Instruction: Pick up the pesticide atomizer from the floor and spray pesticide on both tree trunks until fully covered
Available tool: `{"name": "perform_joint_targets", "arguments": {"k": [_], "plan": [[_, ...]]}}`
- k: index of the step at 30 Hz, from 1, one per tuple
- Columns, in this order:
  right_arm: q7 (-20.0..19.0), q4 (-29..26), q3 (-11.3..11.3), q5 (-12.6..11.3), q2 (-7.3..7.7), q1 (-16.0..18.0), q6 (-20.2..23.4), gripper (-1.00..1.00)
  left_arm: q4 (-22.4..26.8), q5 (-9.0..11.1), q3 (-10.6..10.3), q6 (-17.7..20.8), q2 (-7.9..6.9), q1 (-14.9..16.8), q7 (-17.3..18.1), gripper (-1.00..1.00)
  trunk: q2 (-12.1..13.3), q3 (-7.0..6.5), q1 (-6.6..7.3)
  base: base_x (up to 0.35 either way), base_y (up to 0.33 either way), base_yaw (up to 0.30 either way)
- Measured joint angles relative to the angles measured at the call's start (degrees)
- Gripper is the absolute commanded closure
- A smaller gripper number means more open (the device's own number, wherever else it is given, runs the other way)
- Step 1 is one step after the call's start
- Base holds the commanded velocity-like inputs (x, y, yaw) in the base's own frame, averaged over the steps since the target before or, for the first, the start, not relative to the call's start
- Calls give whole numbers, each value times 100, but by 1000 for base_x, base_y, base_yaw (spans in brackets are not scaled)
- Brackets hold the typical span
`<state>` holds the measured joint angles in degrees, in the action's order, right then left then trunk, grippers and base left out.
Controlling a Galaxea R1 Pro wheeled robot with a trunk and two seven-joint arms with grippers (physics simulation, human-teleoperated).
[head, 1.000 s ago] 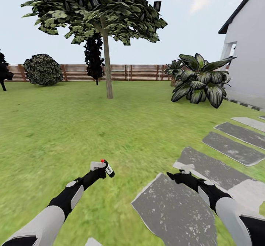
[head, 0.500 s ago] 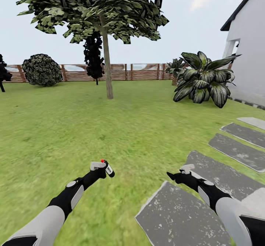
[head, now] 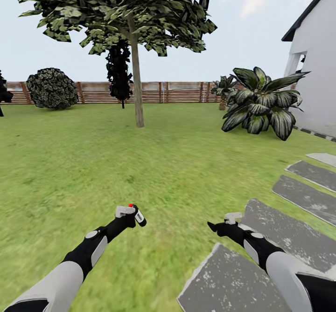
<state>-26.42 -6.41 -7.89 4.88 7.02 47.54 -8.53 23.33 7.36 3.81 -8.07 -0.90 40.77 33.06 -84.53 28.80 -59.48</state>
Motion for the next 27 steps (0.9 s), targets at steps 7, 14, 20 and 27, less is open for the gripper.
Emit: {"name": "perform_joint_targets", "arguments": {"k": [7,14,20,27], "plan": [[136,128,-5,303,-104,1,-8,-100,-4,0,-10,0,11,0,-168,100,1,-1,-3,350,111,0],[-926,139,-10,402,-112,1,-159,-100,-13,0,-17,0,18,0,-214,100,1,-1,-3,350,111,0],[-952,140,-10,409,-112,1,-167,-100,-20,-13,-22,2,100,0,-221,100,1,-1,-3,350,111,0],[-947,143,-10,412,-113,1,-167,-100,-22,-16,-22,7,136,0,-225,100,1,-1,-3,350,111,0]]}}
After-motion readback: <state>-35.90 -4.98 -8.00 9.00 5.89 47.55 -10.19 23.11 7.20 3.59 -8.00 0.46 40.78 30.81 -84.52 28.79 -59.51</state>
